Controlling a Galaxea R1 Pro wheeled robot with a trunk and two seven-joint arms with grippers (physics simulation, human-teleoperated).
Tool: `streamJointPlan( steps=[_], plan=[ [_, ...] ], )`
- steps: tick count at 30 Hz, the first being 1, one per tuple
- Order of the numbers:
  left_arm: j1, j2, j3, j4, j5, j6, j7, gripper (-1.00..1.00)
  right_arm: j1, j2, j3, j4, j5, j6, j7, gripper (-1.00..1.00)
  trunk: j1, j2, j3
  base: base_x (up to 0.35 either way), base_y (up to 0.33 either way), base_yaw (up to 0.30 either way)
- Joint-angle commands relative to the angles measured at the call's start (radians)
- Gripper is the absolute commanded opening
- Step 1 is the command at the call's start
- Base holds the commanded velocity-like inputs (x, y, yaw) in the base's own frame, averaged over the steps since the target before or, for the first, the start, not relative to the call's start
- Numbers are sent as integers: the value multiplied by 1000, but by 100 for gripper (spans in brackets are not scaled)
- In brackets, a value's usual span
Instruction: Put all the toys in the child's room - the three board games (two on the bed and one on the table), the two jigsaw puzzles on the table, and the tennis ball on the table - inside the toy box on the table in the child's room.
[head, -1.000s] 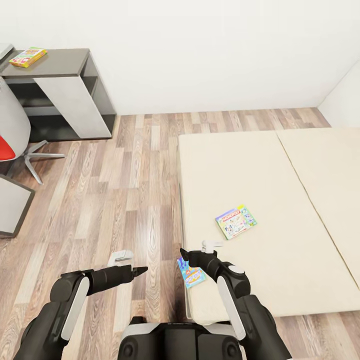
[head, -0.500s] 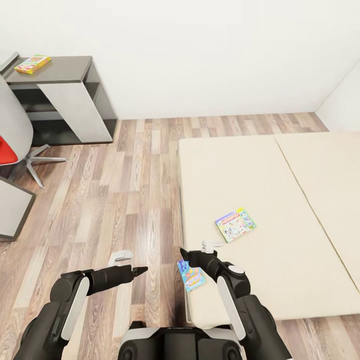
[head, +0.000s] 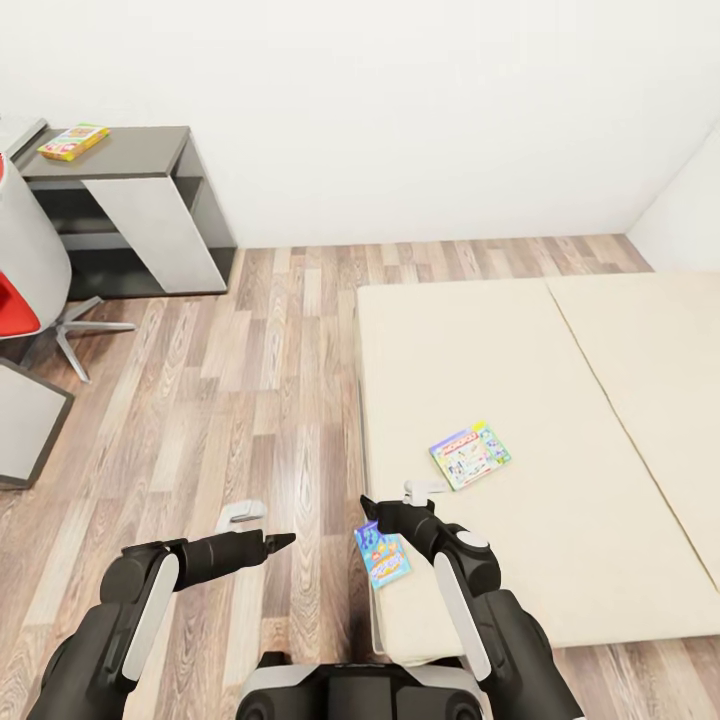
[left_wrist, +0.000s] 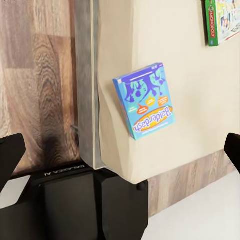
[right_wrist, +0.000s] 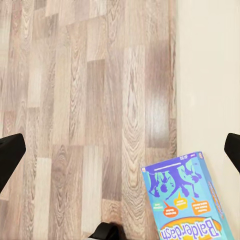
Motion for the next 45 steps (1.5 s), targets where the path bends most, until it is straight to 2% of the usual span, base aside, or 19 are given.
streamJointPlan(
  steps=[1,45],
  plan=[
    [-1,0,1,-1,4,7,-1,100,0,0,-1,-1,-3,5,1,100,1,-2,0,0,0,0],
    [-1,0,1,0,2,7,-3,100,-1,0,1,3,-1,2,1,100,1,-2,74,0,0,0]
  ],
)
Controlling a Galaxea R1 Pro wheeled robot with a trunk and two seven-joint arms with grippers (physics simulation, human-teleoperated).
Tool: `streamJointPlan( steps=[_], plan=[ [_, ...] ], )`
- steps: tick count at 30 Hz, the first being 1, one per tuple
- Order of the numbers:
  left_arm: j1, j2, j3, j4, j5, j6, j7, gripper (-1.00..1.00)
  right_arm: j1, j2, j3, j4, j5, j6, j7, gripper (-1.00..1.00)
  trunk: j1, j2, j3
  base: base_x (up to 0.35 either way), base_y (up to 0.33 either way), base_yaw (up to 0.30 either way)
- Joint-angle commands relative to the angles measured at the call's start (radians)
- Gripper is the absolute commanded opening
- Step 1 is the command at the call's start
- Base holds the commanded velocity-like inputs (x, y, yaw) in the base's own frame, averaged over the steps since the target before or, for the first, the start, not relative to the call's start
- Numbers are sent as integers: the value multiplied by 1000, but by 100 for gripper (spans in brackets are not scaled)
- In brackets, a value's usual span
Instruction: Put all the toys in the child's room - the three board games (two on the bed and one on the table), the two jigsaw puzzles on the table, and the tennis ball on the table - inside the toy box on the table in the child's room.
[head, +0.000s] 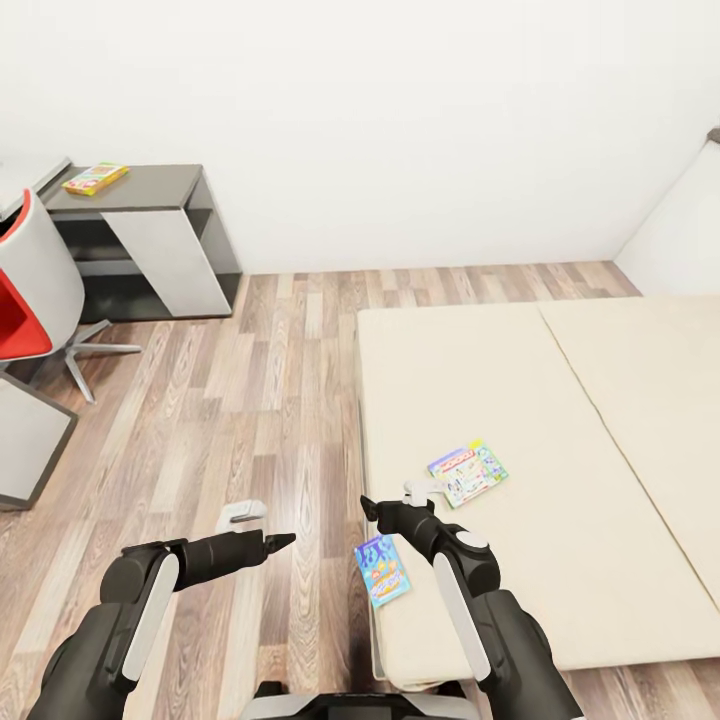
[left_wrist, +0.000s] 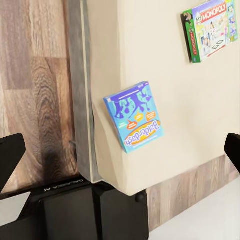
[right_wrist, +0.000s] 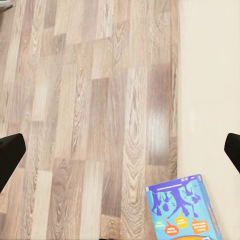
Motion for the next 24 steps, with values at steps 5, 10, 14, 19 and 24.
streamJointPlan(
  steps=[5,10,14,19,24],
  plan=[
    [0,0,1,-1,4,7,0,100,-1,0,-1,-1,-3,5,1,100,1,-2,7,0,0,0],
    [-1,0,1,-1,3,7,1,100,0,0,-1,-1,-3,5,1,100,1,-2,15,0,0,0],
    [0,0,1,-1,3,7,2,100,0,0,-1,-1,-4,5,1,100,1,-2,22,0,0,0],
    [-1,0,1,-1,3,7,4,100,0,0,-1,-1,-5,5,1,100,1,-2,30,0,0,0],
    [-1,0,1,-1,2,7,5,100,-1,0,-1,-1,-6,4,2,100,1,-2,39,0,0,0]
  ],
)
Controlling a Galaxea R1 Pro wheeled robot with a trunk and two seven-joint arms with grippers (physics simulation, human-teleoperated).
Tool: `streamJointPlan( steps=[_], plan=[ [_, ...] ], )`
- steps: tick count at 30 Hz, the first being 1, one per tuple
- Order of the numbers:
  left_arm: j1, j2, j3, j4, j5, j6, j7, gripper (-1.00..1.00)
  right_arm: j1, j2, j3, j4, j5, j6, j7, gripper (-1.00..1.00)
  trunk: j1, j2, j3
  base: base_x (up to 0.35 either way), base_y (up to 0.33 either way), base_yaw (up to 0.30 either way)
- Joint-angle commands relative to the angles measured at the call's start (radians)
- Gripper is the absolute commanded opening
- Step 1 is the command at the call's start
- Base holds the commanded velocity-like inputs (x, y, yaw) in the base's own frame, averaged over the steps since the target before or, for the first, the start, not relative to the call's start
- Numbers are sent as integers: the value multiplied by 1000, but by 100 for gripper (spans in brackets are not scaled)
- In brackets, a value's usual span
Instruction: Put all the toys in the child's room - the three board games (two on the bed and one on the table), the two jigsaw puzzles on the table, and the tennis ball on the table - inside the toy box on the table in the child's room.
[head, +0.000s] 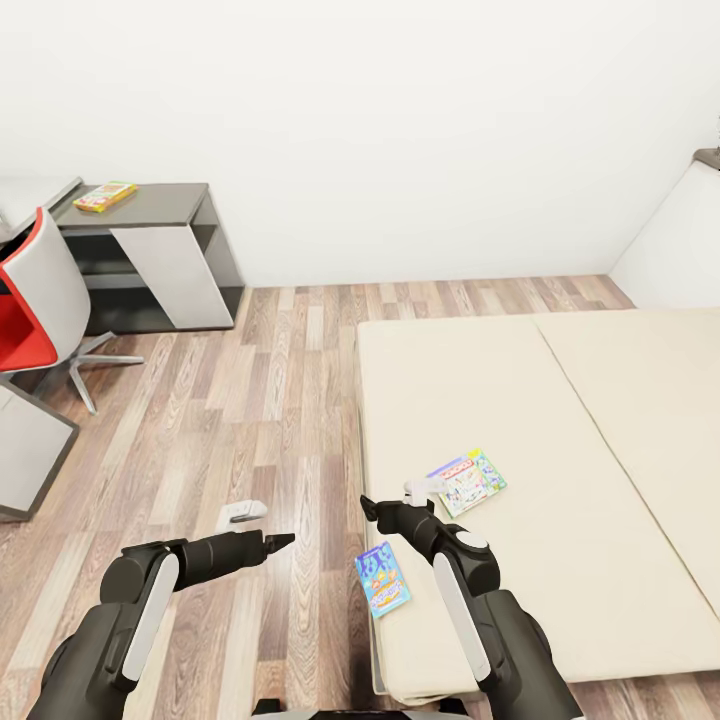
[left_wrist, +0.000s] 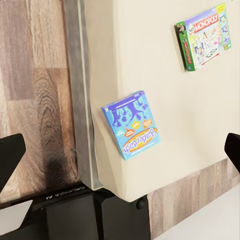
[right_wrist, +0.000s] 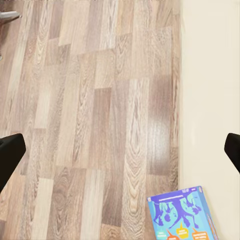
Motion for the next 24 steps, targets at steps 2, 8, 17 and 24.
streamJointPlan(
  steps=[2,8,17,24],
  plan=[
    [-1,0,1,-1,4,7,0,100,0,0,-1,-1,-4,5,1,100,1,-2,2,0,0,0],
    [-1,0,1,-1,4,7,1,100,0,0,-1,-1,-4,5,1,100,1,-2,12,0,0,0],
    [-1,0,1,-1,5,7,1,100,0,0,-1,-1,-4,5,1,100,1,-2,27,0,0,0],
    [0,-1,0,-1,5,8,2,100,0,0,-1,1,-5,5,2,100,1,-2,39,0,0,0]
  ],
)
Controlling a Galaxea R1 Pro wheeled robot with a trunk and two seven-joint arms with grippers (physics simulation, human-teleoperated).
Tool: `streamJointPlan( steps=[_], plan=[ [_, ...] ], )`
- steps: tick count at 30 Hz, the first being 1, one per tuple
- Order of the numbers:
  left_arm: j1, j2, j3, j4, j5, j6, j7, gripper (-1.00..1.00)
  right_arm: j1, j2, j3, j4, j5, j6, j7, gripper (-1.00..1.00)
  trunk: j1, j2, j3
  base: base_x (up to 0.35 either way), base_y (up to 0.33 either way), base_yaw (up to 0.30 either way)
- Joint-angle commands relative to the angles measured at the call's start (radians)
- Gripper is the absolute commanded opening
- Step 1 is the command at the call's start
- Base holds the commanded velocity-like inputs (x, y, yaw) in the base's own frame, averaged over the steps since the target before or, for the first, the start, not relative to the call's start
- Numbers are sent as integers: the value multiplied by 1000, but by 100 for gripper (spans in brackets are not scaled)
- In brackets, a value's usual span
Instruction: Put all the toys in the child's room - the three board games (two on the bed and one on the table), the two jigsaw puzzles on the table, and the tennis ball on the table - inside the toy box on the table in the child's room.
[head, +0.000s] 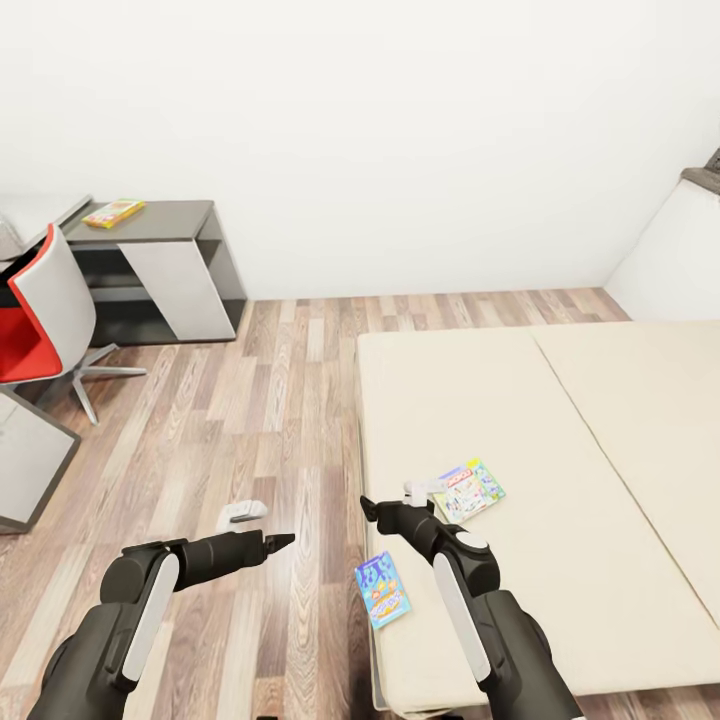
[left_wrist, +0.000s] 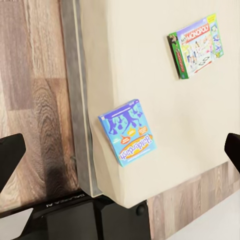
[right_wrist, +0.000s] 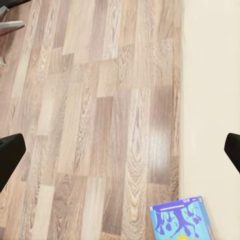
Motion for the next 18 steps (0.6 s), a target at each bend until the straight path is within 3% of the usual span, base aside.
streamJointPlan(
  steps=[1,18],
  plan=[
    [0,0,1,-1,4,7,-1,100,0,0,-1,1,-3,5,1,100,1,-2,0,0,0,0],
    [-1,1,3,-1,4,7,-6,100,-1,0,3,39,2,4,1,100,1,-2,29,0,0,0]
  ],
)
